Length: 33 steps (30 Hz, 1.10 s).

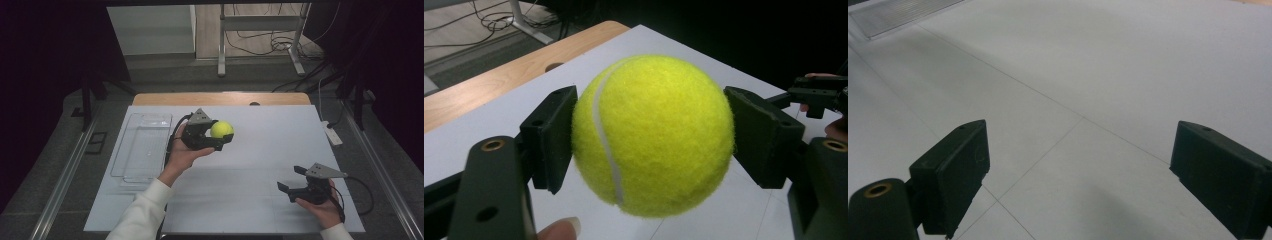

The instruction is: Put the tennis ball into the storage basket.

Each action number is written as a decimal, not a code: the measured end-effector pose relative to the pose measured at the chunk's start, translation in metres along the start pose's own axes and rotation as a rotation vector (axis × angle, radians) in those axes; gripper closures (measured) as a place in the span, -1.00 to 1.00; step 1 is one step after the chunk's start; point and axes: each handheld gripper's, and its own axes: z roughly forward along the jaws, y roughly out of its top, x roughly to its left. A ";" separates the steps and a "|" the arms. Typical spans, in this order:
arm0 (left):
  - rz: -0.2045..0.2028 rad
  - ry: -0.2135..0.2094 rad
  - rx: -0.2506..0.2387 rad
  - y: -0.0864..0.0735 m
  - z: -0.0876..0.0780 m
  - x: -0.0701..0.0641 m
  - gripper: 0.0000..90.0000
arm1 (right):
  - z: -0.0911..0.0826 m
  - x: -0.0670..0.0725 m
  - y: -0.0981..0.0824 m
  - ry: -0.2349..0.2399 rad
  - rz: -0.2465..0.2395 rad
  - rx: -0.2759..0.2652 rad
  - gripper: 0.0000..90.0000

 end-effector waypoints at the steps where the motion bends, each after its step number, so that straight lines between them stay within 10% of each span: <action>1: 0.001 0.003 0.000 0.000 -0.001 0.001 -0.40 | 0.000 0.000 0.000 0.003 0.001 -0.004 -0.80; 33: -0.019 0.051 -0.055 0.008 -0.020 0.015 -0.40 | -0.001 0.000 -0.001 -0.008 0.003 -0.002 -0.80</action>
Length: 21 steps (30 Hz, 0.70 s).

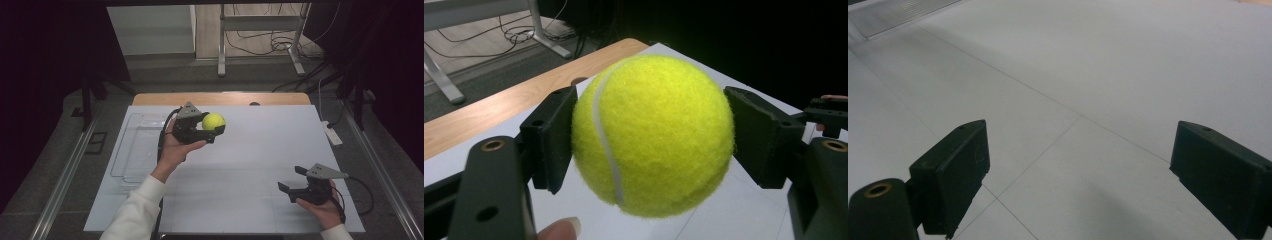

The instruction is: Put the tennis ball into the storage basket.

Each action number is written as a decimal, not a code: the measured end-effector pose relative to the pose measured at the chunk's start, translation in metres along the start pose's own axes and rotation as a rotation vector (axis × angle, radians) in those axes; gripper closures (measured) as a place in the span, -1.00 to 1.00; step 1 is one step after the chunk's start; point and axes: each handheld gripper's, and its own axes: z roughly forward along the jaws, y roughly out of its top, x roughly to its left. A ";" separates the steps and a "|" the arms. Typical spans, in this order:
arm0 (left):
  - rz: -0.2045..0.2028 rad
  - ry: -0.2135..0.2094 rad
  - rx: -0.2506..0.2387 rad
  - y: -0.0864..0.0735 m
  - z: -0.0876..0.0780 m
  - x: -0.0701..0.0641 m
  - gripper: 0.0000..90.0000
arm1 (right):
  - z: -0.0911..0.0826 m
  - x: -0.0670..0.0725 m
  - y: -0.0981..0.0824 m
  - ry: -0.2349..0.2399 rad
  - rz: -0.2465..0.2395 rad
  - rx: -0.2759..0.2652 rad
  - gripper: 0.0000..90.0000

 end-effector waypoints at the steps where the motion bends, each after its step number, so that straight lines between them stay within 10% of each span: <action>1: -0.002 0.002 -0.003 0.001 -0.001 0.001 -0.40 | 0.000 0.000 0.000 -0.001 0.000 0.000 -0.80; 21: -0.010 0.045 -0.035 0.009 -0.018 0.012 -0.40 | 0.000 -0.001 0.000 -0.007 0.006 -0.003 -0.80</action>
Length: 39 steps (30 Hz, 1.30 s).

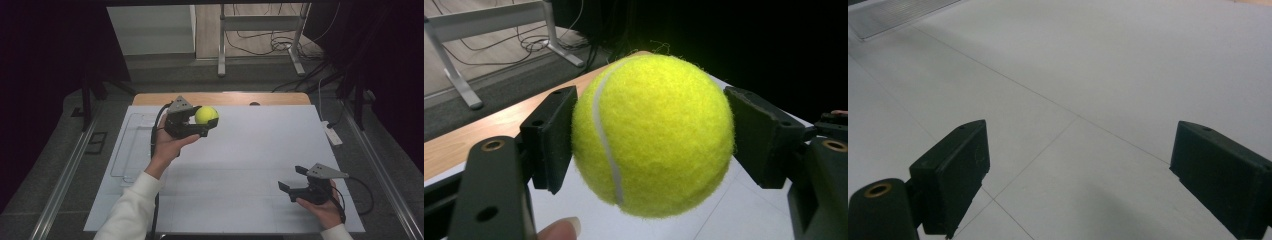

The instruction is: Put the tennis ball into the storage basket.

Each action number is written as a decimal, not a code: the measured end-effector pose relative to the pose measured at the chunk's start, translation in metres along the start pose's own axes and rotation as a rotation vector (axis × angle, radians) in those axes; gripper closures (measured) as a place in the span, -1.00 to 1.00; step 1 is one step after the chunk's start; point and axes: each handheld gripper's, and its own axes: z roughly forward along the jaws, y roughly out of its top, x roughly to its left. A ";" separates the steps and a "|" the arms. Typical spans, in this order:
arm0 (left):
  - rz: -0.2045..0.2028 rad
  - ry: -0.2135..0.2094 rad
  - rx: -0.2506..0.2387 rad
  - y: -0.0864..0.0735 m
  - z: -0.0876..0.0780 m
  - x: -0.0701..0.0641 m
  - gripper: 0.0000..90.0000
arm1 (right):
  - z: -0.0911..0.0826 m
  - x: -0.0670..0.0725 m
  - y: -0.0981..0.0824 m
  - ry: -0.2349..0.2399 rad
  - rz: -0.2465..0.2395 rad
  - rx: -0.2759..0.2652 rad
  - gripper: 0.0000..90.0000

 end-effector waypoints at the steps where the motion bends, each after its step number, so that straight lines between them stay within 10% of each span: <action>1: -0.002 0.001 -0.003 0.000 -0.001 0.001 -0.40 | 0.000 0.000 0.000 0.000 0.000 0.000 -0.80; 39: -0.047 0.109 -0.017 -0.002 -0.022 0.031 -0.40 | 0.000 -0.001 0.001 -0.008 0.001 -0.001 -0.80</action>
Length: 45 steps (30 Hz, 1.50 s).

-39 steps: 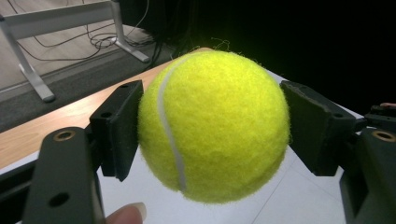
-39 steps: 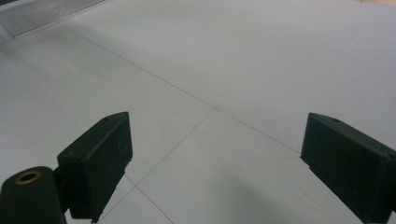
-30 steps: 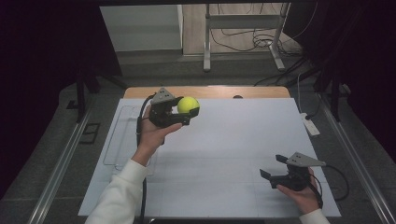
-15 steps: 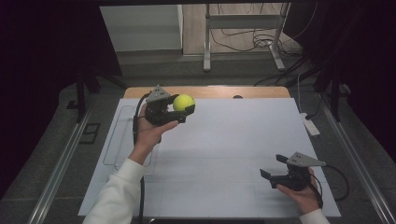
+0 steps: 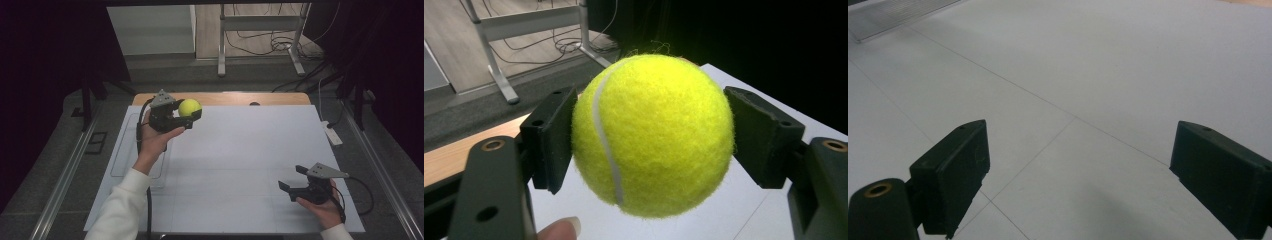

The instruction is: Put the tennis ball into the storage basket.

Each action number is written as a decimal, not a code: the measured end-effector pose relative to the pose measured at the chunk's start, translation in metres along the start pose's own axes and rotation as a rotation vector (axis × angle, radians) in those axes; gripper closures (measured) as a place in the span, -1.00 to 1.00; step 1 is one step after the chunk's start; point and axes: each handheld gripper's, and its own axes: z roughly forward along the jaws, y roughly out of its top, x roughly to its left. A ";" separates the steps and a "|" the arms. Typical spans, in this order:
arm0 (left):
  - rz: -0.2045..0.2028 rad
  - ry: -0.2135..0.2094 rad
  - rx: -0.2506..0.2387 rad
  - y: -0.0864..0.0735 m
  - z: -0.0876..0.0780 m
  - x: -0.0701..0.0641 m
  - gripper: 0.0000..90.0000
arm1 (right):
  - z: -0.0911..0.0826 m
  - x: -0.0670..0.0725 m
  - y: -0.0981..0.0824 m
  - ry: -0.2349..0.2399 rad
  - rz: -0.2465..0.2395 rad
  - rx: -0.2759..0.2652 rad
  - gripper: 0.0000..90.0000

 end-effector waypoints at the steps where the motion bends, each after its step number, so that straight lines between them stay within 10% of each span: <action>1: 0.000 0.005 0.000 0.000 -0.001 0.001 -0.40 | 0.000 0.000 0.000 -0.001 0.001 0.001 -0.80; 45: -0.033 0.124 0.019 -0.006 -0.012 0.038 -0.40 | 0.001 -0.001 0.000 -0.003 0.005 0.001 -0.80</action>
